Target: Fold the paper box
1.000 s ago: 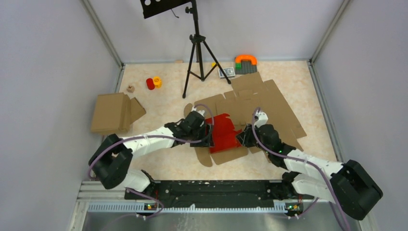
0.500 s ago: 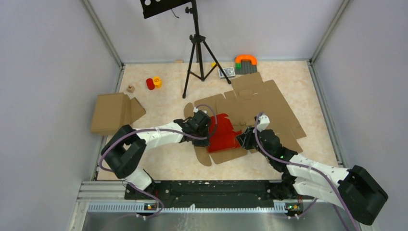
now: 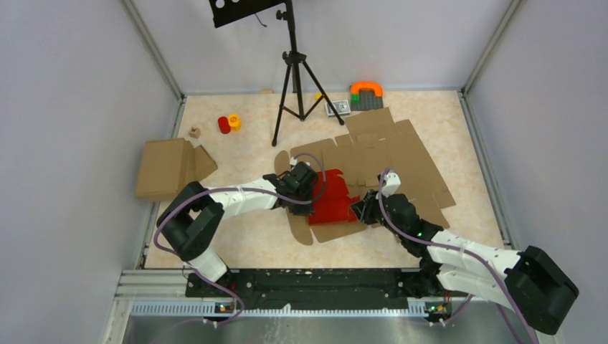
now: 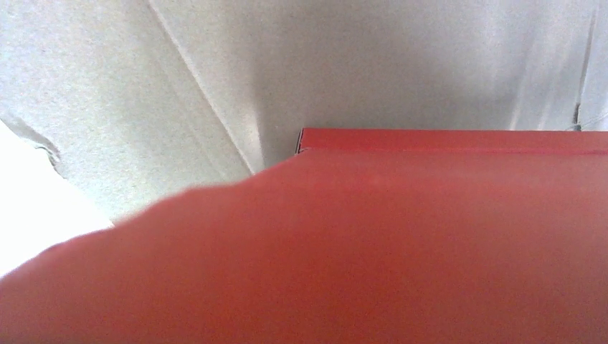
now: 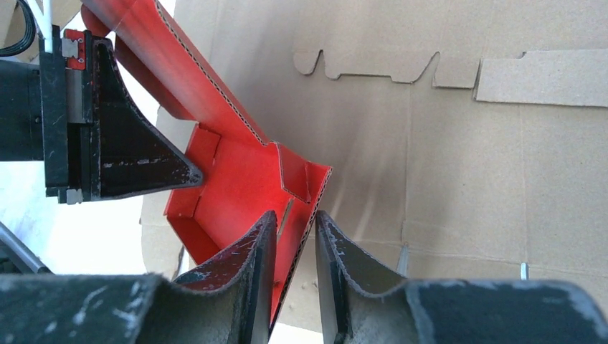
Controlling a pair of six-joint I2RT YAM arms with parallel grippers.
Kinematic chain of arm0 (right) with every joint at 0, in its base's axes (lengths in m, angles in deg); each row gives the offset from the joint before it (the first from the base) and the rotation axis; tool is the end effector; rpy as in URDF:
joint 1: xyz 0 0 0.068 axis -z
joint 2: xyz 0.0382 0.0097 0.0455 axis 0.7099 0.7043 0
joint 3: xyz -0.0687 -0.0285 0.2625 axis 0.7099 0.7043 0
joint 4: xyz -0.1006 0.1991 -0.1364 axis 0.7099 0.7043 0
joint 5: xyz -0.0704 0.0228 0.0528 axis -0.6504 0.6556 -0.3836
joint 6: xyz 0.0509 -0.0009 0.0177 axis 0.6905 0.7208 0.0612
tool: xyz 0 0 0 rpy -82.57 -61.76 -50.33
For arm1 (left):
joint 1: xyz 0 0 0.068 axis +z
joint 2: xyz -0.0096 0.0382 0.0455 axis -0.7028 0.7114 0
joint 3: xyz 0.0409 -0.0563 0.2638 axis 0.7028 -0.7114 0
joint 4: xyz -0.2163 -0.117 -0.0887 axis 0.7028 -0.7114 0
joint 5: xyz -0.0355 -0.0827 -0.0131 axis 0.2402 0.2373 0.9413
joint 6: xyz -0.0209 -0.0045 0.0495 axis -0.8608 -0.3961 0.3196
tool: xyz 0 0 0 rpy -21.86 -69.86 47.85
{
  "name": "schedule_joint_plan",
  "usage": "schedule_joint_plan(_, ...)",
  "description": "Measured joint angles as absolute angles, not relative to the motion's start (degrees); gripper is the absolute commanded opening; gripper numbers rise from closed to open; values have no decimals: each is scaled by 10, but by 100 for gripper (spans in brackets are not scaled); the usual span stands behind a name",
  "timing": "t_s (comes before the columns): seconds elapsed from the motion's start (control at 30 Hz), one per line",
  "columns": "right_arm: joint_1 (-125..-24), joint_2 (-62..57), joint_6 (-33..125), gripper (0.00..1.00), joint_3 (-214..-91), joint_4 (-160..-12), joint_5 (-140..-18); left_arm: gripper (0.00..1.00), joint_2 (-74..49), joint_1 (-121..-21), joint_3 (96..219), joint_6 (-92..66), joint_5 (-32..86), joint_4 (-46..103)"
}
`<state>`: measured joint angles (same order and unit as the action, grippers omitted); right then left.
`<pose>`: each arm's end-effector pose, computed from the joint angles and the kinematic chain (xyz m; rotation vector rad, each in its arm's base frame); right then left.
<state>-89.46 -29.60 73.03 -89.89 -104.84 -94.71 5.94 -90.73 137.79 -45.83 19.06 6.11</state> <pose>0.1394 0.1284 0.1674 -0.0882 2.0431 0.7300 0.2166 -0.2251 0.1637 0.0352 2.7552 -0.4965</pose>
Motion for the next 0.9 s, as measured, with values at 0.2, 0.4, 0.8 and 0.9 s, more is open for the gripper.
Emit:
schedule_joint_plan(0.2, -897, -308, 731, 26, -899, -1048, -947, 12, 59, -909, 1388, -452, 160, 39)
schedule_joint_plan(0.4, -897, -317, 739, 30, -889, -1050, -947, 7, 59, -909, 1399, -438, 130, 5)
schedule_joint_plan(0.8, -897, -324, 758, 53, -884, -1004, -955, 8, 59, -909, 1419, -411, 104, -21)
schedule_joint_plan(0.9, -897, -329, 767, 52, -884, -986, -960, 6, 59, -909, 1419, -404, 102, -22)
